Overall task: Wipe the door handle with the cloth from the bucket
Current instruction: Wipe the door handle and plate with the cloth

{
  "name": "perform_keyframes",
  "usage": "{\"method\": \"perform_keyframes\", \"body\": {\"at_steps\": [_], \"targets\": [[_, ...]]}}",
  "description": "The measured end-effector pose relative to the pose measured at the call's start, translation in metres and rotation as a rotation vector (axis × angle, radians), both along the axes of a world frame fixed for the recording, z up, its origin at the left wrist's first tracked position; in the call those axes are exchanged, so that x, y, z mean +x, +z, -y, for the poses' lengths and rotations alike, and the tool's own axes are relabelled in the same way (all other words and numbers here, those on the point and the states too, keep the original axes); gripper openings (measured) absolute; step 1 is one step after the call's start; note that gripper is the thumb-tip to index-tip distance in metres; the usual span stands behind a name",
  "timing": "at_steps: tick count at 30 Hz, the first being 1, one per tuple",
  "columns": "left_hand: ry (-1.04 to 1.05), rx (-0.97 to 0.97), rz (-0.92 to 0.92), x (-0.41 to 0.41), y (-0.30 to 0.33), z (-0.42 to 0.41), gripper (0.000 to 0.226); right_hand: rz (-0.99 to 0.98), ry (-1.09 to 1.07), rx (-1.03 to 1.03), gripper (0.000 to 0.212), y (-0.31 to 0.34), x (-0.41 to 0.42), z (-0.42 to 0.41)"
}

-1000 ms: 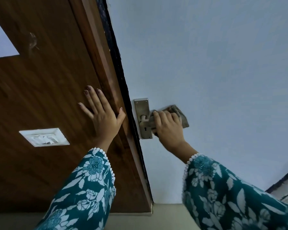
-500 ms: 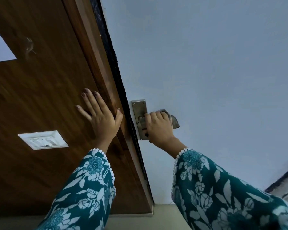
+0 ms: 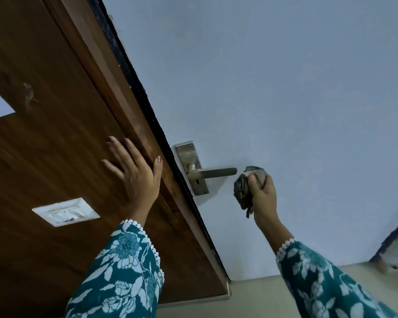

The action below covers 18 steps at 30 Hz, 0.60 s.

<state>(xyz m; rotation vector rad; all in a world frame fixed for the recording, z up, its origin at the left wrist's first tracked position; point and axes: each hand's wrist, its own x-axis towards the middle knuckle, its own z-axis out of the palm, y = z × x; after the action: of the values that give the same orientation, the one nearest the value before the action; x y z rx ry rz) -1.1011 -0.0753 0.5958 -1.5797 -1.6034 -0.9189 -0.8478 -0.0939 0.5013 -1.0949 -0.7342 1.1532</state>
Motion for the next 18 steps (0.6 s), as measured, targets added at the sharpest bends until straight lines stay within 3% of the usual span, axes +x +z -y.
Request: {"method": "perform_keyframes", "body": {"at_steps": [1,3,6,9,14,18], "targets": [[-0.041,0.026,-0.045,0.0,0.004,-0.001,0.078,-0.006,-0.033,0.021,0.026,-0.001,-0.008,0.007],[-0.092,0.083,-0.113,0.0,0.017,-0.009,0.073,0.228,-0.113,0.164,0.042,0.007,-0.024,0.012],[-0.073,0.137,-0.14,-0.003,0.025,-0.019,0.067,0.95,-0.182,0.365,0.058,0.025,-0.043,-0.007],[-0.073,0.177,-0.151,-0.006,0.018,-0.024,0.063,1.47,-0.283,0.466,0.041,0.033,-0.068,-0.013],[-0.094,0.219,-0.156,-0.009,0.017,-0.027,0.06,1.584,-0.313,0.613,0.037,0.025,-0.099,-0.013],[-0.063,0.222,-0.168,-0.008,0.018,-0.026,0.06,1.628,-0.262,0.713,0.041,0.024,-0.072,-0.02]]}}
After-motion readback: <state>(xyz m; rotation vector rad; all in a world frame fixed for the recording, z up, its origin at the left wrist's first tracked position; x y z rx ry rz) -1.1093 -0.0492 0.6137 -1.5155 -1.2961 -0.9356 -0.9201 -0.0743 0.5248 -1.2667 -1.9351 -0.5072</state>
